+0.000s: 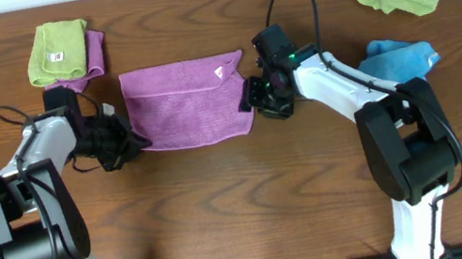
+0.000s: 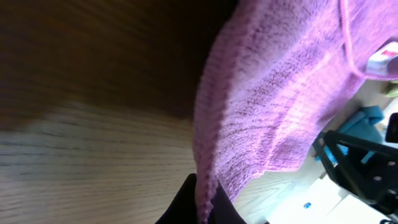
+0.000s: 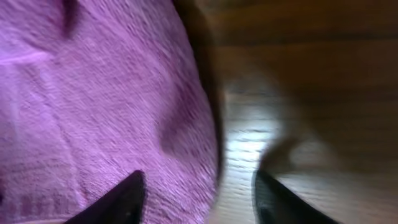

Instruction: Fold the cloth

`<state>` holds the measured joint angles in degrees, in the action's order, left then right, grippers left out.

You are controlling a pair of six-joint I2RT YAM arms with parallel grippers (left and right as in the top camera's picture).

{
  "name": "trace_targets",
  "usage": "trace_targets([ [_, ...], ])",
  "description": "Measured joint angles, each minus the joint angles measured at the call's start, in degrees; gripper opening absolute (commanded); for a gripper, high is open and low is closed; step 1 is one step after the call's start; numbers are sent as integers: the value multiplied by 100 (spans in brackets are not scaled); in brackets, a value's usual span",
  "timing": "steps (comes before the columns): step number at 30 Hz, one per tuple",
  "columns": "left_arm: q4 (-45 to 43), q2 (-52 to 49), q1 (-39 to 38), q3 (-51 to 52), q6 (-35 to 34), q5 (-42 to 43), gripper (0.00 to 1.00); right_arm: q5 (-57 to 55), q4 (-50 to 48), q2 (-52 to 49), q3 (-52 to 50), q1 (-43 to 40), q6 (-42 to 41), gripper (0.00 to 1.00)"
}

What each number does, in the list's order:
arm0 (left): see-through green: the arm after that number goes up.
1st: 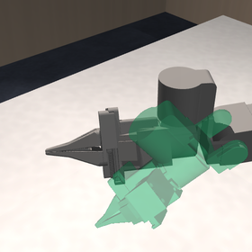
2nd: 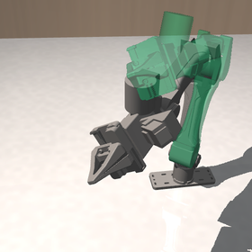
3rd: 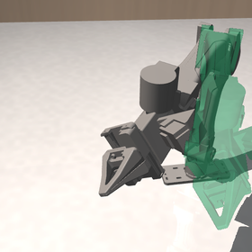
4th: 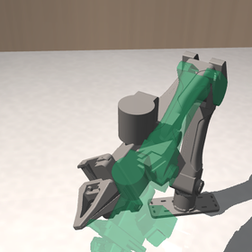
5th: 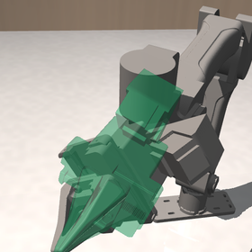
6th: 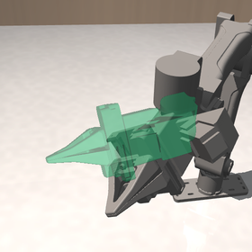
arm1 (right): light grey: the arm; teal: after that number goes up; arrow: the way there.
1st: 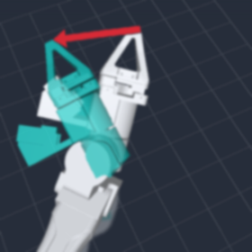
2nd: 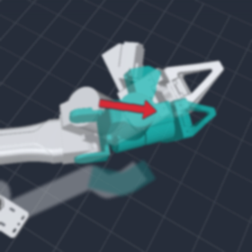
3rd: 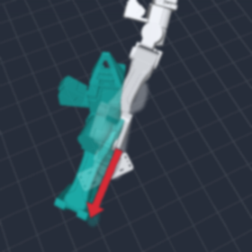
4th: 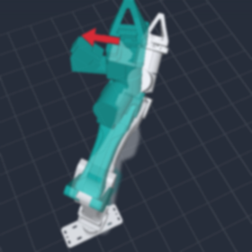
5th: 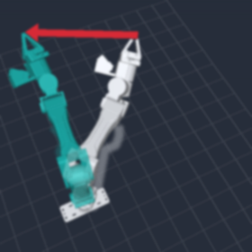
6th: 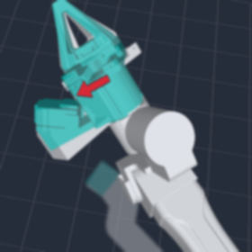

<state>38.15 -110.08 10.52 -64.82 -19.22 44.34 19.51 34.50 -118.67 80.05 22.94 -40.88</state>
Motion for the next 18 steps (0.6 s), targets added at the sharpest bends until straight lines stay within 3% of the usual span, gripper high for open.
trace_targets([
  [3, 37, 0, 173, -2, 28, 120, 6, -15, -122, -2, 2, 118, -160, 31],
  [5, 50, 0, 238, -2, 105, 212, 6, -20, -146, -11, 2, 205, -278, 4],
  [9, 70, 0, 256, -2, 170, 299, 6, -7, -125, -116, 2, 282, -367, 1],
  [10, 70, 0, 256, 0, 179, 321, 6, 7, -122, -127, 0, 282, -369, 2],
  [11, 79, 0, 258, -2, 219, 350, 6, 33, -111, -127, 0, 282, -369, 27],
  [12, 81, 0, 260, -2, 240, 361, 6, 68, -96, -127, 2, 280, -387, 39],
  [14, 85, 0, 260, -2, 280, 376, 6, 164, 9, -127, 2, 280, -391, 47],
  [18, 144, 0, 262, 0, 354, 396, 6, 372, 483, -116, 26, 280, -389, 49],
])
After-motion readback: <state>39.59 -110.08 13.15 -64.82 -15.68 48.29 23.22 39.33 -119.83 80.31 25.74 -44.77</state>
